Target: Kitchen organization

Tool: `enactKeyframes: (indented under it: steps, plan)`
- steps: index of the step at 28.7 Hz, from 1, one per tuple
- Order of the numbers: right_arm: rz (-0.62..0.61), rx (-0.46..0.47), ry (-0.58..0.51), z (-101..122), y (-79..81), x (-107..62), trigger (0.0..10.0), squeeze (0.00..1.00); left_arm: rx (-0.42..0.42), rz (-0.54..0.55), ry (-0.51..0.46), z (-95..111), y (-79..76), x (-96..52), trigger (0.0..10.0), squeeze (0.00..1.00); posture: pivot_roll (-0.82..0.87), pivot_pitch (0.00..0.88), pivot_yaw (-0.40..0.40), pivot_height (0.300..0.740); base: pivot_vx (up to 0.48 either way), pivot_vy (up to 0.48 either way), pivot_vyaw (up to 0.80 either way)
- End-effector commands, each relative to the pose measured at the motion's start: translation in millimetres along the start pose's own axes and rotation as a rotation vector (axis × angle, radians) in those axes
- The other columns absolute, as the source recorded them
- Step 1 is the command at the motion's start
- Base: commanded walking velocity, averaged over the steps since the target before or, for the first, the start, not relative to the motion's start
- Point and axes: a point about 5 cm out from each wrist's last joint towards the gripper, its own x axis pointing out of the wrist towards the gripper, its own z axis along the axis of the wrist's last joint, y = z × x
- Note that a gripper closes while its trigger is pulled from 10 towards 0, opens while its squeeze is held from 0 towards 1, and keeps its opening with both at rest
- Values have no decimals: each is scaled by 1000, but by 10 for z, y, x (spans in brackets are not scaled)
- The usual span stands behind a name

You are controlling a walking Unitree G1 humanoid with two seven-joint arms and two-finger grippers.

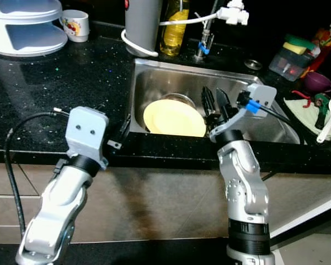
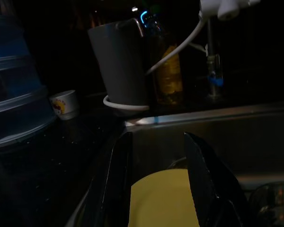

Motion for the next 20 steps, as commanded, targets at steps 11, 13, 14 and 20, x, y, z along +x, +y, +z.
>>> enactKeyframes:
  steps: [11,13,14,20]
  plan:
    - [-10,-17,48,-25,-97,-164,10000,0,4,-11,35,-75,-14,29,10000,0,121,3,-174,740,-269,0,0]
    - [6,-18,69,-61,-95,-215,10000,0,5,-14,38,-80,-19,25,10000,0,122,3,-174,740,-272,0,0]
    - [6,-18,69,-61,-95,-215,10000,0,5,-14,38,-80,-19,25,10000,0,122,3,-174,740,-274,0,0]
    - [71,-104,209,-228,-181,-462,10000,0,-2,-14,68,-143,8,-10,10000,0,118,8,-174,740,-273,0,0]
